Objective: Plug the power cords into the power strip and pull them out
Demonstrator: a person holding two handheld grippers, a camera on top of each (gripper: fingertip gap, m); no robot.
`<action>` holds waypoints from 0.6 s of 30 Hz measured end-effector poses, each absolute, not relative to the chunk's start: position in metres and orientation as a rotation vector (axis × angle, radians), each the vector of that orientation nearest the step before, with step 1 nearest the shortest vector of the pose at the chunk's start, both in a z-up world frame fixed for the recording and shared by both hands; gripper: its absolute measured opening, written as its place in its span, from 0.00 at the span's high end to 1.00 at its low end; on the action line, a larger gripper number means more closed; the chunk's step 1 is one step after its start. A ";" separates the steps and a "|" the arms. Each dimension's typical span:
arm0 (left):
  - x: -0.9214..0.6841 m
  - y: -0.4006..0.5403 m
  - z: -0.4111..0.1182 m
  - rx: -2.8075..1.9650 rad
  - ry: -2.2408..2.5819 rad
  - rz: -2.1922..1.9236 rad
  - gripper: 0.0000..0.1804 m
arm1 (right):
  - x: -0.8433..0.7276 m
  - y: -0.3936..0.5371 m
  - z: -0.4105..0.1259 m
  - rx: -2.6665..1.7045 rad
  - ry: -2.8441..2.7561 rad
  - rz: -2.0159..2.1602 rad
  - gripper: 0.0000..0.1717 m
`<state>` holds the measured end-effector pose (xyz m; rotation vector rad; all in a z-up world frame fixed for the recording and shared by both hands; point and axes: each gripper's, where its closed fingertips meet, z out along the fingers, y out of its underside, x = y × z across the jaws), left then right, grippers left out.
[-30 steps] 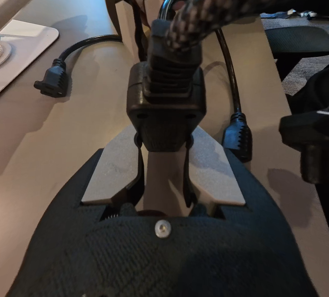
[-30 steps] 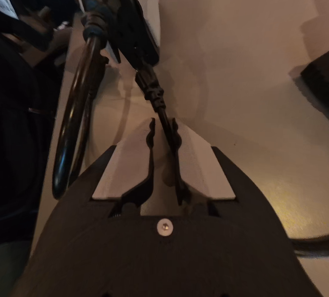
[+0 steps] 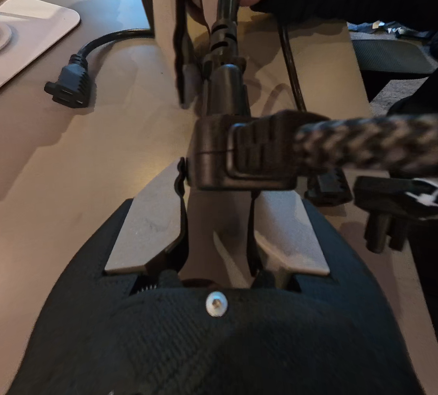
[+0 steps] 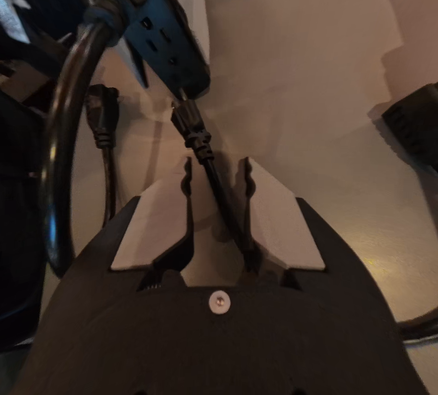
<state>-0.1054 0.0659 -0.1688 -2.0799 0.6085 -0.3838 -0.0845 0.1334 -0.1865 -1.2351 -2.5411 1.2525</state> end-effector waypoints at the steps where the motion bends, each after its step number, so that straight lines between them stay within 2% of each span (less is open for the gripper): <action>1: -0.105 0.066 -0.168 -2.073 0.612 -0.389 0.69 | -0.085 0.135 -0.189 -1.233 -2.540 1.228 0.76; 3: -0.104 0.066 -0.168 -2.070 0.618 -0.378 0.69 | -0.083 0.131 -0.190 -1.222 -2.562 1.262 0.82; 7: -0.105 0.069 -0.167 -2.064 0.610 -0.353 0.71 | -0.080 0.123 -0.191 -1.197 -2.589 1.314 0.86; 9: -0.107 0.070 -0.167 -2.062 0.602 -0.331 0.72 | -0.074 0.116 -0.190 -1.189 -2.624 1.387 0.93; 14: -0.109 0.072 -0.167 -2.068 0.568 -0.326 0.73 | -0.079 0.116 -0.183 -1.055 -2.549 1.294 0.93; 18: -0.100 0.071 -0.158 -2.043 0.486 -0.513 0.74 | -0.084 0.117 -0.161 -0.908 -2.444 1.203 0.94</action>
